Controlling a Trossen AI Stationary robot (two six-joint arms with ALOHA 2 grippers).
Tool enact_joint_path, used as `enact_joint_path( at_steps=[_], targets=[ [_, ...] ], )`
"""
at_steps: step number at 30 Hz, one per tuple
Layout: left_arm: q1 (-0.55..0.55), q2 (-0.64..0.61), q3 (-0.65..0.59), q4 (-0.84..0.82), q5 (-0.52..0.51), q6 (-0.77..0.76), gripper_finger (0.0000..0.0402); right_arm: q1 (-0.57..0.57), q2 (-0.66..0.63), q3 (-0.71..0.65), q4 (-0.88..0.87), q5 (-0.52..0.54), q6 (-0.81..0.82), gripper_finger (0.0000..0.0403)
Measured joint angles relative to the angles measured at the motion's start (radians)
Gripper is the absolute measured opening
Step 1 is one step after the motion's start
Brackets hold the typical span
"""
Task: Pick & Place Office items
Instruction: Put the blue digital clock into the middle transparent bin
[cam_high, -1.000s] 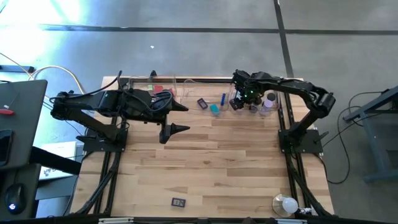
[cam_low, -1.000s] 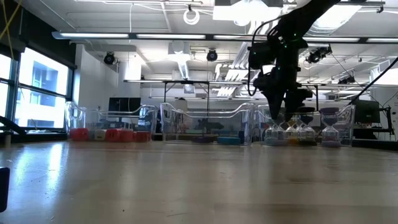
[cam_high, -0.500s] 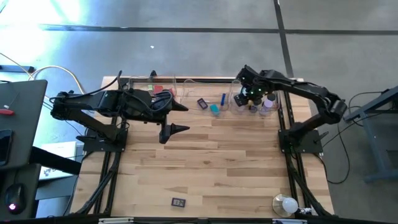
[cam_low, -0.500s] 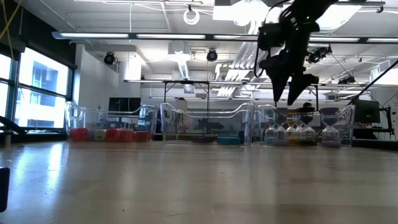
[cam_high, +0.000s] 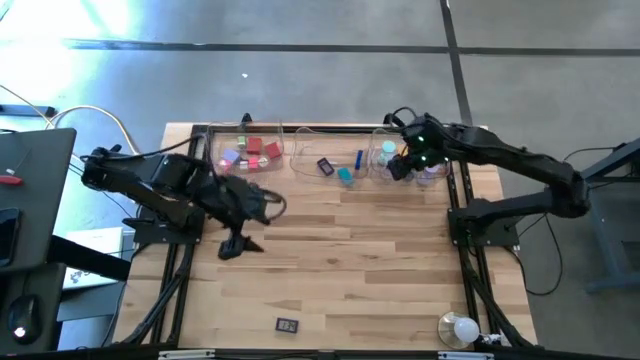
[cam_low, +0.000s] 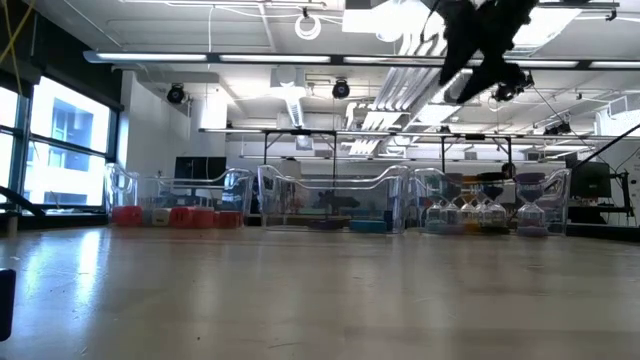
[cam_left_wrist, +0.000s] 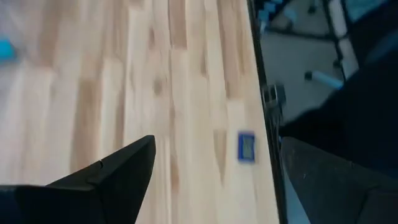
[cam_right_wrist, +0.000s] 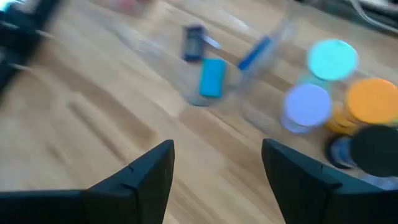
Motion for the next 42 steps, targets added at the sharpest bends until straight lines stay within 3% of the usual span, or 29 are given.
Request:
enact_joint_path(
  at_steps=[7,14,22,32,36,42],
  targets=[
    [-0.146,0.032,0.000,-0.130,-0.023,-0.149,0.0339,0.192,-0.115,0.000,0.098,0.075,0.056,0.0232],
    [-0.301,0.077,0.000,-0.167,-0.261,-0.147,0.0339,0.367,-0.128,0.000,0.199,0.099,0.047,0.0232],
    [-0.445,0.187,0.000,-0.107,-0.254,-0.374,0.0339,0.523,-0.128,0.000,0.210,0.206,0.019,0.0232],
    [-0.496,0.298,0.000,0.066,-0.162,-0.633,0.0339,0.607,-0.128,0.000,0.209,0.205,0.022,0.0232],
    [-0.510,0.352,0.000,0.104,-0.160,-0.585,0.0339,0.650,-0.127,0.000,0.202,0.204,0.020,0.0232],
    [-0.509,0.403,-0.001,0.101,-0.251,-0.337,0.0339,0.731,-0.127,0.000,0.183,0.204,0.025,0.0232]
  ],
)
